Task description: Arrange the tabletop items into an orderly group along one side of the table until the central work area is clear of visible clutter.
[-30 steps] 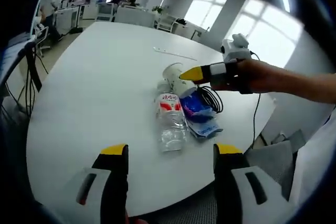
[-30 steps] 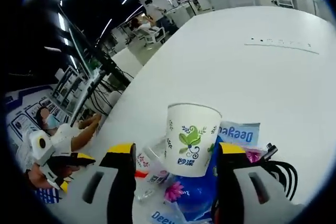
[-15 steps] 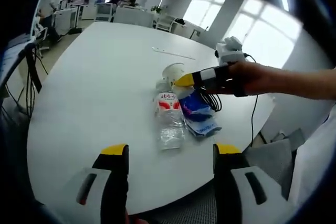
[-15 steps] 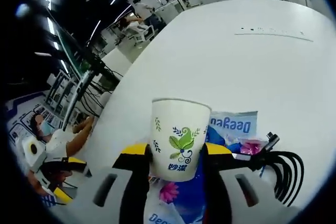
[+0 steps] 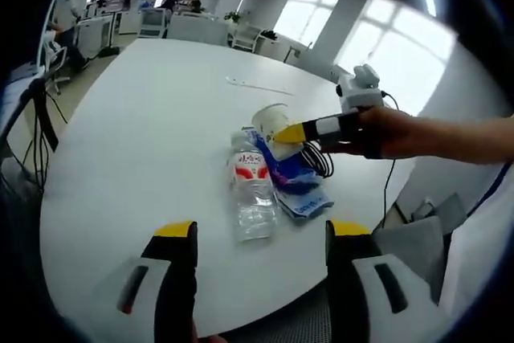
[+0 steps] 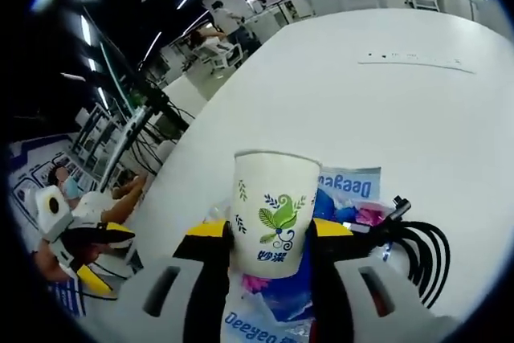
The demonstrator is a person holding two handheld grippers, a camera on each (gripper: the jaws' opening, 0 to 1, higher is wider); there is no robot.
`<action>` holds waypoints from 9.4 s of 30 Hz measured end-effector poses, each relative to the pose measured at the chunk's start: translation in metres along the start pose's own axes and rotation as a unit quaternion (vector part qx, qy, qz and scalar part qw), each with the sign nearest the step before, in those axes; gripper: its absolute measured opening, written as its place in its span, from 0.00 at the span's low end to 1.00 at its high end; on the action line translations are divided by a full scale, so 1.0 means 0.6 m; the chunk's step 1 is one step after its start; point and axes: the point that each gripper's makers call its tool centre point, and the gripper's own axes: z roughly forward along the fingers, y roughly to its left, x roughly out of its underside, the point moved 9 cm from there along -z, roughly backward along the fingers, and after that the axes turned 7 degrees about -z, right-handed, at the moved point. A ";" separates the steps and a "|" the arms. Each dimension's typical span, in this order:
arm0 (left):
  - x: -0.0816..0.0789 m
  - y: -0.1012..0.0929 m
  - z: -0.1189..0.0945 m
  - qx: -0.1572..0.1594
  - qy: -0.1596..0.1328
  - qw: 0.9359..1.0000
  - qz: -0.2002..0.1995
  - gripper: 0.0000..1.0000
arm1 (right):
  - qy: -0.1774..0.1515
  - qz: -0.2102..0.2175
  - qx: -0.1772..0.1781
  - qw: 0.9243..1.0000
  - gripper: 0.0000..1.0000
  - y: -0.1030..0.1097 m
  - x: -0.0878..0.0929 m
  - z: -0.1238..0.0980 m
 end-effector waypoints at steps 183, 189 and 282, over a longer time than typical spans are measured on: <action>-0.218 0.045 0.213 -0.073 0.012 0.970 0.231 0.00 | 0.008 -0.116 0.086 0.989 0.56 -0.038 0.190 -0.249; -0.214 0.046 0.227 -0.086 0.029 0.962 0.256 0.00 | 0.002 -0.109 0.087 0.990 0.57 -0.048 0.187 -0.248; -0.086 0.022 0.086 -0.064 0.016 0.992 0.104 0.31 | -0.004 -0.138 0.064 0.988 0.60 -0.027 0.178 -0.246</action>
